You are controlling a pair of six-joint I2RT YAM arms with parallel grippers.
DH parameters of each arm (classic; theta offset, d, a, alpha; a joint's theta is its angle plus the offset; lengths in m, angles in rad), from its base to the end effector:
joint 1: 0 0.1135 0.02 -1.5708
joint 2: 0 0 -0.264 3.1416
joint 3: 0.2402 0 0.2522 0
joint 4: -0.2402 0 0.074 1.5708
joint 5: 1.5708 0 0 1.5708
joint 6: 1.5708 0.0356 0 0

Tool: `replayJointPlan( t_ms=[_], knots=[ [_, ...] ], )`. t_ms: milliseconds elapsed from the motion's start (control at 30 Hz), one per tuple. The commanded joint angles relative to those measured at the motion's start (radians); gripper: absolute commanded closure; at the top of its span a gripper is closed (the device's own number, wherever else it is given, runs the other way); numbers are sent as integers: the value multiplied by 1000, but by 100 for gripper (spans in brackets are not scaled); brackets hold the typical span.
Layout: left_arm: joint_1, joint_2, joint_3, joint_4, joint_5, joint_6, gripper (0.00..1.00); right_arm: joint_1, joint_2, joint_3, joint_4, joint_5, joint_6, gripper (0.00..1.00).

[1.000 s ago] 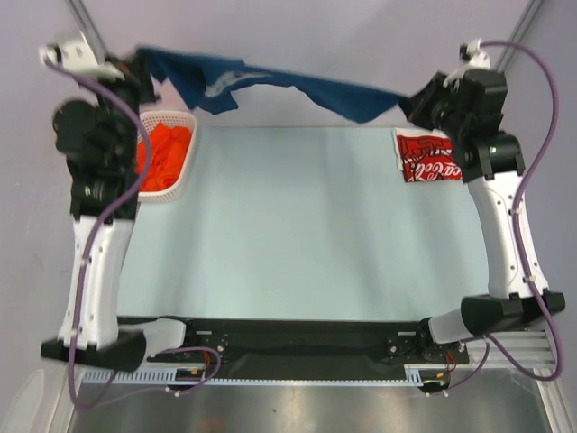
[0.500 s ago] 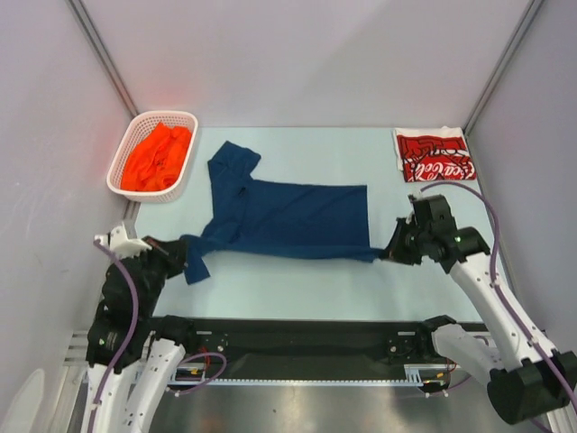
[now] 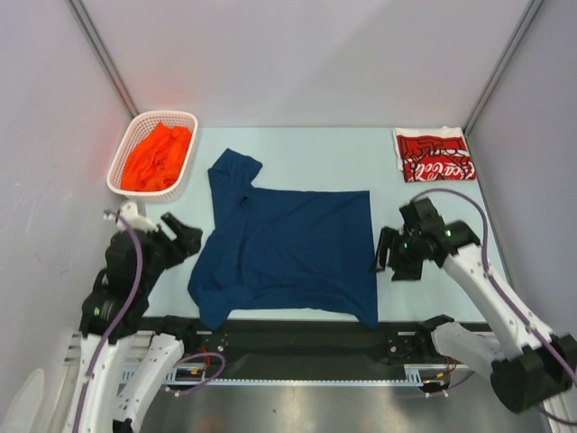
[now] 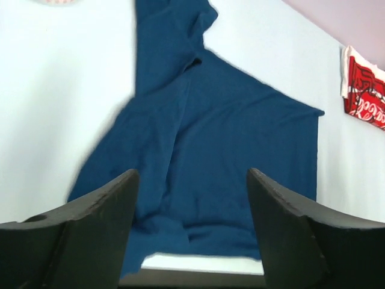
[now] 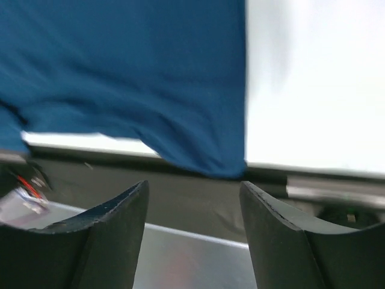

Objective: Fold and stack the t-shirts
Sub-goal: Flatten the tshirt out

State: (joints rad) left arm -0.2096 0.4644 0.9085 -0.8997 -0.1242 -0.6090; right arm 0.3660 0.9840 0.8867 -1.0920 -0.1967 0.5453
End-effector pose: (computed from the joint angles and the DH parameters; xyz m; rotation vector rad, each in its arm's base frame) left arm 0.0768 -0.0118 0.3431 -0.4830 1.9869 -0.3905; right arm 0.1507 0.0652 0.2682 0.2007 2.8373 0.4936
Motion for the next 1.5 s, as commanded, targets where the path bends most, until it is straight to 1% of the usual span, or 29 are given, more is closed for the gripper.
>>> replayJointPlan(
  t_ms=[0,33,100,133,233,267,300,333,367,400,433,467,533,600,633,667,700,733,833,933,967,1000,1033,1133,1167,1200,1300,1367,1467],
  knots=[
    [-4,227,93,188,26,138,25,-44,204,183,151,54,-44,34],
    [-4,350,136,211,31,152,26,-68,264,257,199,56,-41,35],
    [-2,491,188,294,31,185,27,-87,414,332,285,72,-38,39],
    [-4,626,251,317,26,196,27,-101,465,410,305,83,-38,41],
    [-2,825,395,435,-11,253,26,-119,677,550,320,104,-31,44],
    [-2,947,441,459,-18,271,26,-124,735,642,317,118,-13,48],
    [-2,1021,492,487,-38,311,29,-127,827,696,317,129,-4,50],
    [-1,1084,607,493,-49,333,32,-128,881,743,314,156,8,52],
    [1,1144,669,495,-57,350,35,-131,928,844,301,164,36,53],
    [13,1266,731,490,-34,370,38,-137,1020,891,285,178,50,53],
    [21,1316,845,490,-16,376,39,-140,1059,932,273,192,74,54],
    [27,1373,896,492,-3,379,40,-147,1097,1019,255,197,99,57],
    [44,1502,1027,498,26,380,41,-167,1188,1067,251,188,168,61],
    [61,1613,1111,487,63,371,42,-179,1232,1101,265,156,200,65],
    [64,1640,1177,470,90,364,43,-182,1264,1113,262,145,200,69],
    [68,1658,1193,473,104,359,45,-180,1272,1124,253,149,196,69],
    [73,1672,1196,482,116,345,46,-177,1272,1121,250,176,188,70],
    [75,1677,1170,495,158,339,48,-176,1263,1083,260,181,164,75],
    [70,1672,1071,531,213,322,51,-180,1197,941,348,189,110,76],
    [55,1672,976,529,225,328,54,-190,1190,890,359,192,90,78],
    [52,1660,945,530,204,327,57,-199,1191,862,363,187,79,84],
    [50,1648,913,539,198,310,58,-199,1188,851,368,184,77,87],
    [50,1634,849,545,189,298,59,-199,1182,839,377,181,74,86],
    [49,1602,768,561,170,282,56,-193,1154,799,406,187,27,81],
    [49,1608,768,544,158,281,57,-191,1154,793,403,192,15,77],
    [50,1629,773,521,141,270,57,-197,1156,796,376,195,2,76],
    [49,1675,817,403,127,241,61,-213,1154,788,316,284,-27,70],
    [50,1675,796,352,84,216,64,-217,1124,759,317,306,-56,62],
    [61,1656,722,326,83,160,65,-229,1089,703,325,333,-88,59]
  ],
)
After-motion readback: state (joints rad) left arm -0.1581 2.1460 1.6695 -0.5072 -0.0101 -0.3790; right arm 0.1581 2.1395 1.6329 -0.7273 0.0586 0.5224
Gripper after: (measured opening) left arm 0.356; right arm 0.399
